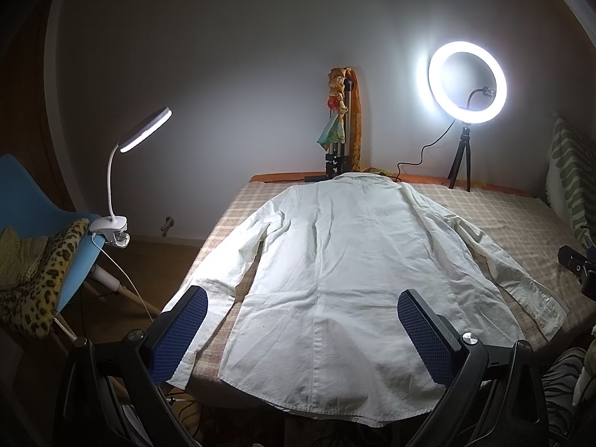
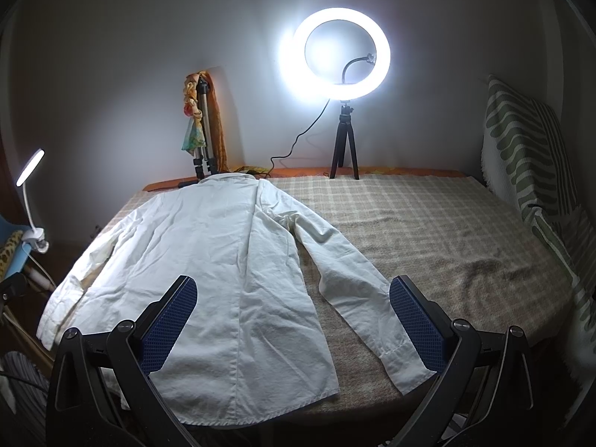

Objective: Fold small clothes

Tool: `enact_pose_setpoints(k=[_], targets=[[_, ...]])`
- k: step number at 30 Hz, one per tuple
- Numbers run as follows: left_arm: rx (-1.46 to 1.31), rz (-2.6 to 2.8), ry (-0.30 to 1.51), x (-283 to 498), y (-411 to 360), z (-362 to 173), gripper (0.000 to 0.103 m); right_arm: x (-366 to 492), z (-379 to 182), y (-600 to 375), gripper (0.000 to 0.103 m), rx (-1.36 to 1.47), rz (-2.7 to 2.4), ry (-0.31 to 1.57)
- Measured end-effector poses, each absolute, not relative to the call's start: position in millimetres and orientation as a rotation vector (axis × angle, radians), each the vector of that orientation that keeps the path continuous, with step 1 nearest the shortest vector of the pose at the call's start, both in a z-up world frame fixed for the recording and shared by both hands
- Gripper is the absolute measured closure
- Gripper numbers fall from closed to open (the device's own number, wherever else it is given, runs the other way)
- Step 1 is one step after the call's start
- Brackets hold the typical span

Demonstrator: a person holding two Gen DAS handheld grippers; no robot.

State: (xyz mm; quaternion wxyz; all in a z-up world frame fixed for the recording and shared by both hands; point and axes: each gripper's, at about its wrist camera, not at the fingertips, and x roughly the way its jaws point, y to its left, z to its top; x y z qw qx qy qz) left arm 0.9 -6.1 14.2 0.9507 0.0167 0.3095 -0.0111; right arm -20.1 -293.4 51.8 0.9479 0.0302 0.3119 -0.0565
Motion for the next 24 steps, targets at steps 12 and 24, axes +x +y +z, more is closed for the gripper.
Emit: enact_pose_setpoints(k=[12,24], targets=[[0.033,-0.023,0.628,1.0,-4.6,14.3,0.0,-20.5,52.0,-294.3,0.0,0.064,-0.118,0.634],[0.032,-0.022,0.626,-0.1,-4.7,13.4,0.0,-20.4,51.9,-294.3,0.0,0.065,-0.117,0.633]])
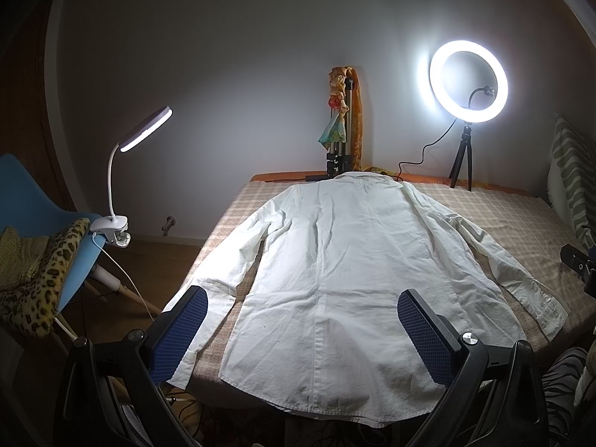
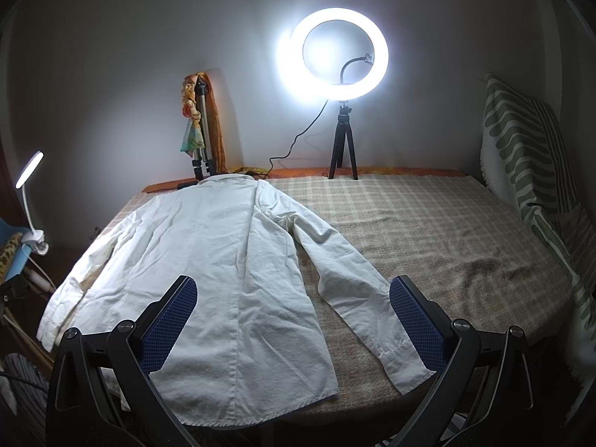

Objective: Fold small clothes

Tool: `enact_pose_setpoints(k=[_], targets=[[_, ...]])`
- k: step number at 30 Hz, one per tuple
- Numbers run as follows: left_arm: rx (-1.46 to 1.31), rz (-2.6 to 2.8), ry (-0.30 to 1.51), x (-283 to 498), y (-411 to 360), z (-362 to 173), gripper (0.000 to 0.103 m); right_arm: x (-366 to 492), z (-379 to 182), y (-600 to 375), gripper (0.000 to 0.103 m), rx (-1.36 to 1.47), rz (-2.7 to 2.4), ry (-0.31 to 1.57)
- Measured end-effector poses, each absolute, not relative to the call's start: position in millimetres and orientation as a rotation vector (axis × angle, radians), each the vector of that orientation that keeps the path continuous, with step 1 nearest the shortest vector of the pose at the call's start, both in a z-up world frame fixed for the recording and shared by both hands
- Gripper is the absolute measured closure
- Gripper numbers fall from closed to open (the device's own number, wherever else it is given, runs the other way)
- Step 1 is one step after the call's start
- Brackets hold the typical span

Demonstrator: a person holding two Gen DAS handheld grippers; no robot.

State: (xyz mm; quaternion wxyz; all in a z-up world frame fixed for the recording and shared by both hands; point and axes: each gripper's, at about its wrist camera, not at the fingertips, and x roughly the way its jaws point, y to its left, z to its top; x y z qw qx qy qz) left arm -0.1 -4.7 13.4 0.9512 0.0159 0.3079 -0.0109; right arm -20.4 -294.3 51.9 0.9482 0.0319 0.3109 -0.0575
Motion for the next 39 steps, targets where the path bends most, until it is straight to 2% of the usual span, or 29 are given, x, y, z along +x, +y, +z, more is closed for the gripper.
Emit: enact_pose_setpoints(k=[24,34,39], targets=[[0.034,0.001,0.63,1.2,6.0,7.4,0.0,-14.6,50.6,-290.8,0.0,0.068,-0.111,0.64],[0.046,0.072,0.645,9.8,38.2,-1.6,0.001,2.9,48.8,-274.7,0.0,0.058,-0.045,0.644],[0.045,0.091,0.671,20.2,67.5,-11.7,0.008,10.8,52.0,-270.6,0.0,0.123,0.028,0.582]])
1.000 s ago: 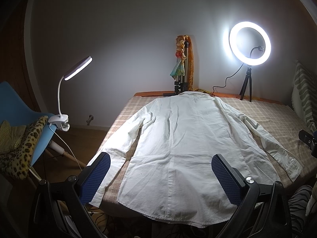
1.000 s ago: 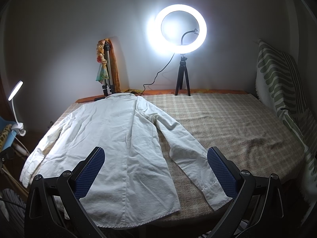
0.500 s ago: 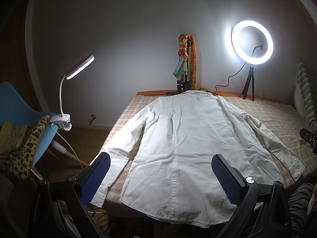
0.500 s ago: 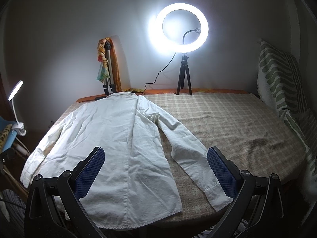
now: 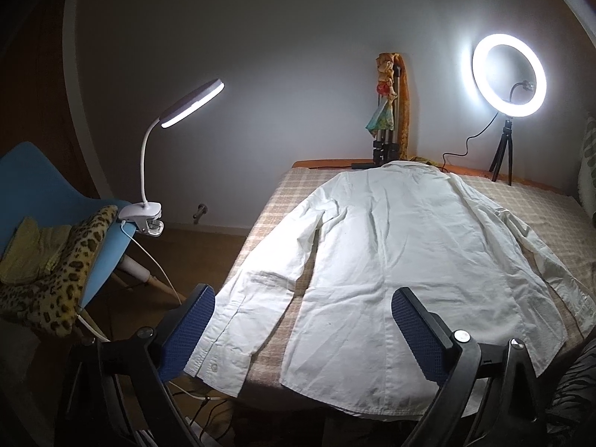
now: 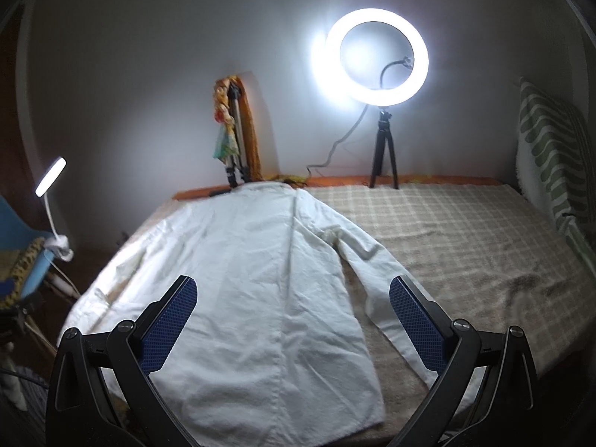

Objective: Fold small clothes
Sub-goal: 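Move the left gripper to the shirt's side edge and close on it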

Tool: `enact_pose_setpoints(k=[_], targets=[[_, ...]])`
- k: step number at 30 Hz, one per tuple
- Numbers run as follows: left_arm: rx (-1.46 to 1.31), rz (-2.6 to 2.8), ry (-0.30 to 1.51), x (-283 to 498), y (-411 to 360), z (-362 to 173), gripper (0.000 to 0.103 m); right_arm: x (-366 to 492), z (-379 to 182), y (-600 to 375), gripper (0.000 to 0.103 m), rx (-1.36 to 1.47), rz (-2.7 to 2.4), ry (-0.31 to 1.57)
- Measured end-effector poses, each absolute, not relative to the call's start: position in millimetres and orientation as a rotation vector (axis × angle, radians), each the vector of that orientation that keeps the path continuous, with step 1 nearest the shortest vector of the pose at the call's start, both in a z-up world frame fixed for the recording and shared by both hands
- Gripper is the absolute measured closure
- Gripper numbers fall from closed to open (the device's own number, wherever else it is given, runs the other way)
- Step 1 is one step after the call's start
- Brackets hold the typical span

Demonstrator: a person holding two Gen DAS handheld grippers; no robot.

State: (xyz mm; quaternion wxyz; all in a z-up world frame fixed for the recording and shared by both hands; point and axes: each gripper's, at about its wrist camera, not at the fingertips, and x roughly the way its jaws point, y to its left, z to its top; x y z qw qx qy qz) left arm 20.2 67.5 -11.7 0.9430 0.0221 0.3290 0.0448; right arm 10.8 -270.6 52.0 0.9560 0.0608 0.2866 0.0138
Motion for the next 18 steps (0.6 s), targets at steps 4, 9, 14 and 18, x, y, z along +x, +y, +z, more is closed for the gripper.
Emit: enact_pose_setpoints(k=[4,9,14,18], targets=[[0.041,0.12,0.69,30.1,98.7,-26.6,0.01,23.7,53.8,-269.5,0.0,0.184,0.097,0.563],[-0.029,0.141,0.775,52.0,151.6,-48.5,0.024,47.8,48.2,-258.8,0.0,0.138,0.118,0.612],[-0.153,0.099,0.868,75.6,202.5,-70.6,0.03,61.2,37.6,-248.7,0.0,0.147,0.187,0.662],[-0.264,0.062,0.958,93.0,234.9,-94.7,0.03,66.8,32.5,-240.8,0.0,0.143,0.214,0.682]])
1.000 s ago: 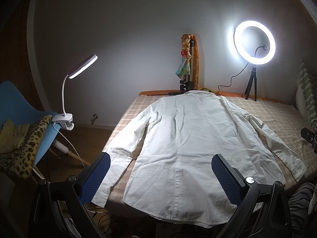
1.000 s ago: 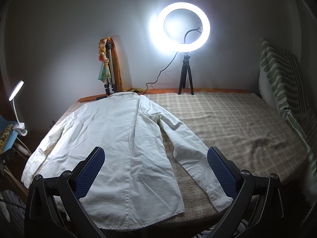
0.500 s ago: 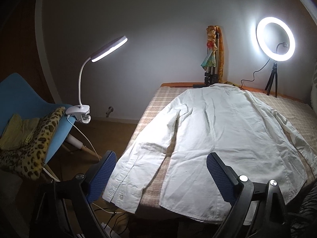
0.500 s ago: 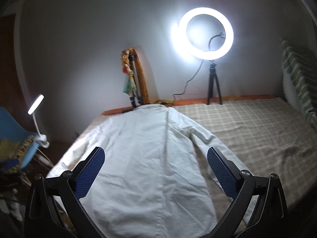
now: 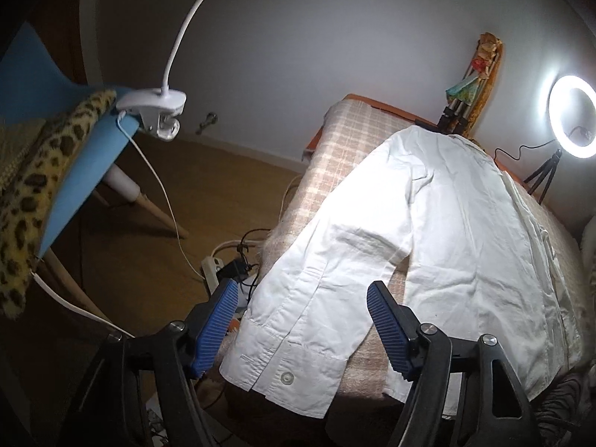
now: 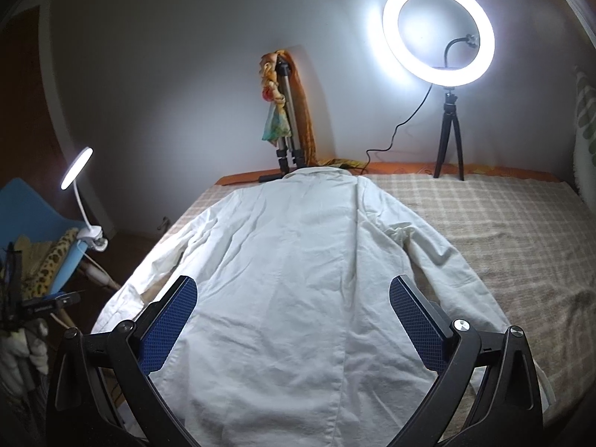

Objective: Fold small clothes
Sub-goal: 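Move the left gripper to the shirt's side edge and close on it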

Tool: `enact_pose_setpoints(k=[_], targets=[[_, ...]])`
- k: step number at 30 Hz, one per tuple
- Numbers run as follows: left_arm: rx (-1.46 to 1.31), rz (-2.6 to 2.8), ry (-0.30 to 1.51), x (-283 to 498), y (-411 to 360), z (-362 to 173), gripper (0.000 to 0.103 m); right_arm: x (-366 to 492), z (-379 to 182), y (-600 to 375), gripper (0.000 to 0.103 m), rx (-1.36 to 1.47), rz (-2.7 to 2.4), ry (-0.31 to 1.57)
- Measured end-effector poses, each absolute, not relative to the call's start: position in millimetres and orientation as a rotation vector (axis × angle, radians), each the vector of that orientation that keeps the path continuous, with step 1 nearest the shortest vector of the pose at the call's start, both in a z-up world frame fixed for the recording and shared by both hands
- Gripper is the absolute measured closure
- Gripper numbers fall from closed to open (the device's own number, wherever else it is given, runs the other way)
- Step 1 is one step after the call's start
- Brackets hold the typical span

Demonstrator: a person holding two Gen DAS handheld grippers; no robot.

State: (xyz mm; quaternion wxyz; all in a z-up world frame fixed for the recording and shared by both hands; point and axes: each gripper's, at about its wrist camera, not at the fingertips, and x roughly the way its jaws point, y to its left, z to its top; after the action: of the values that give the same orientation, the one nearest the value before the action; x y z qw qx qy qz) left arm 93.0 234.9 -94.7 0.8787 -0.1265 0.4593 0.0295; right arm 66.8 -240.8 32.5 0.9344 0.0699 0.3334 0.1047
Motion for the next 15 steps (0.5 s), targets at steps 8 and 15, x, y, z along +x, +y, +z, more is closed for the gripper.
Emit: enact_pose_setpoints(k=[8,15], targets=[[-0.527,0.028,1.082,111.4,284.7,-158.7,0.03,70.8,29.0,-227.7,0.0,0.131,0.243,0.697],[-0.556,0.004,1.137,114.3,287.4,-185.6,0.052,74.5,25.3,-214.0,0.0,0.109,0.26,0.715]])
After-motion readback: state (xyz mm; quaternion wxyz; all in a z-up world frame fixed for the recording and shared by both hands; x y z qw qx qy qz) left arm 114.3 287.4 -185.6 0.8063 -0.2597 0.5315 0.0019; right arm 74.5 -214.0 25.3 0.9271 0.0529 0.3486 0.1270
